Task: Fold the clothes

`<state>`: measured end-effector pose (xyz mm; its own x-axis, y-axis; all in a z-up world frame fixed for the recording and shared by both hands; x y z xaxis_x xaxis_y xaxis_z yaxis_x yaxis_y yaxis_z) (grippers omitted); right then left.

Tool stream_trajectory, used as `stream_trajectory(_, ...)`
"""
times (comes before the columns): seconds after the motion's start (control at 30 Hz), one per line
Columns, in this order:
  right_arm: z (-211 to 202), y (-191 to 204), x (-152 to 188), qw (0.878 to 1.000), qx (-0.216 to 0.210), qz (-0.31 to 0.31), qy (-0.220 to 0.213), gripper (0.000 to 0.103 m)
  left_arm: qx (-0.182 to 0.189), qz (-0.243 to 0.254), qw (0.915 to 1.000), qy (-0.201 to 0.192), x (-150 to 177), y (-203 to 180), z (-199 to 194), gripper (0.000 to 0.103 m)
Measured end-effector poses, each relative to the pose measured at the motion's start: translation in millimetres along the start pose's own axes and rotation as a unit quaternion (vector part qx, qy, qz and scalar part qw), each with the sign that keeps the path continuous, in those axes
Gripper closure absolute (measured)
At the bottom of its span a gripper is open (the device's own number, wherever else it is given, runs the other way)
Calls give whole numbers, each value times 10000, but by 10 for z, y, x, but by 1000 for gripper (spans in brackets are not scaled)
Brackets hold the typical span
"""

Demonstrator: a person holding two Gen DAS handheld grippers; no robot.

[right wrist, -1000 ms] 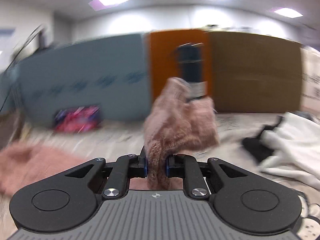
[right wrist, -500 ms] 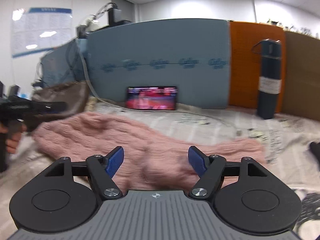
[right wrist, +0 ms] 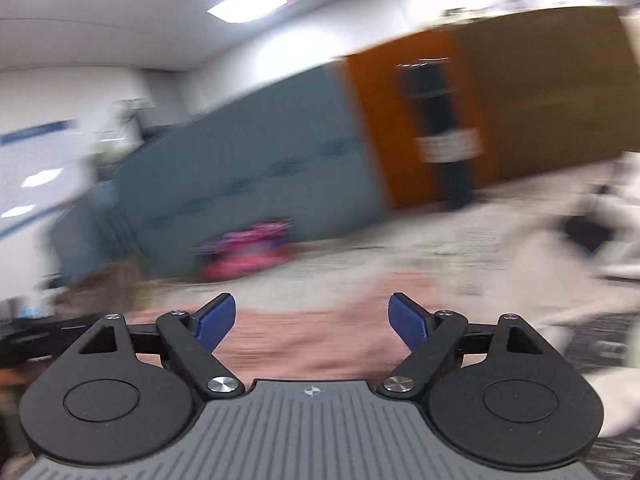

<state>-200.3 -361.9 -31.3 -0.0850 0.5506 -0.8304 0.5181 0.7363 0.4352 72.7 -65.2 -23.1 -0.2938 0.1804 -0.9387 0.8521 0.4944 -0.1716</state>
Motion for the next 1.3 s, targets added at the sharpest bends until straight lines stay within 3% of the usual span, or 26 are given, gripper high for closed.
stream_trajectory(0.07,66,-185,48,9984,256,459,197,20,1,4,10000,1,0,-1,0,17)
stream_trajectory(0.17,186,-243,124,9943,89,930,508,28,-17,9,10000,34,5,0,9,17)
stream_trajectory(0.2,214,-196,139,9946,34,864,568,33,-20,10,10000,46,7,0,13,17)
stream_trajectory(0.23,241,-144,153,9950,-16,780,623,48,-13,9,10000,66,11,0,20,17)
stream_trajectory(0.3,253,-10,164,9976,3,442,533,64,-10,11,9999,121,27,1,40,17)
stream_trajectory(0.33,233,54,151,9985,-79,300,460,77,-18,13,9999,139,35,3,47,17)
stream_trajectory(0.43,105,106,40,9998,-161,-65,14,83,-25,9,9998,173,48,8,61,17)
stream_trajectory(0.53,10,39,-136,9990,45,-302,-313,85,11,20,9999,160,47,5,57,17)
stream_trajectory(0.6,11,-71,-228,9971,446,-446,-437,85,-1,114,9998,169,47,-14,59,17)
stream_trajectory(0.67,30,-91,-272,9910,882,-812,-587,85,-56,328,9992,220,56,-57,65,17)
stream_trajectory(0.73,27,-24,-286,9872,941,-1092,-678,85,-68,606,9976,342,83,-122,83,14)
stream_trajectory(0.8,14,86,-301,9871,816,-1156,-749,85,-59,917,9945,500,134,-198,113,10)
stream_trajectory(0.87,-12,273,-300,9865,568,-1264,-868,85,-288,1110,9909,704,177,-214,180,10)
stream_trajectory(0.97,-46,582,-276,9830,182,-1494,-1050,85,-626,846,9905,881,190,-68,232,10)
stream_trajectory(1.1,-33,1107,-103,9680,-163,-2197,-1199,85,-558,458,9964,440,91,36,96,10)
stream_trajectory(1.23,-18,1633,172,9347,-292,-3207,-1501,85,-241,-1,9997,-72,-31,100,-51,10)
stream_trajectory(1.3,-6,1846,294,9243,-563,-3456,-1519,85,-48,-253,9992,-293,-86,137,-119,10)
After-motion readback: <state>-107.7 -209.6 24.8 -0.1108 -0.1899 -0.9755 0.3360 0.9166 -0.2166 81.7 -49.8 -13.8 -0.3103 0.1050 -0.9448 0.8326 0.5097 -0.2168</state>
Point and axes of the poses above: each gripper's, at about its wrist camera, not at the fingertips, and z roughly the way its jaws point, y to its left, x to its underside, the point moved 6 cm from there along z, roughly the way its jaws point, and after that the axes turned 5 degrees about z, right-handed, at the moved point
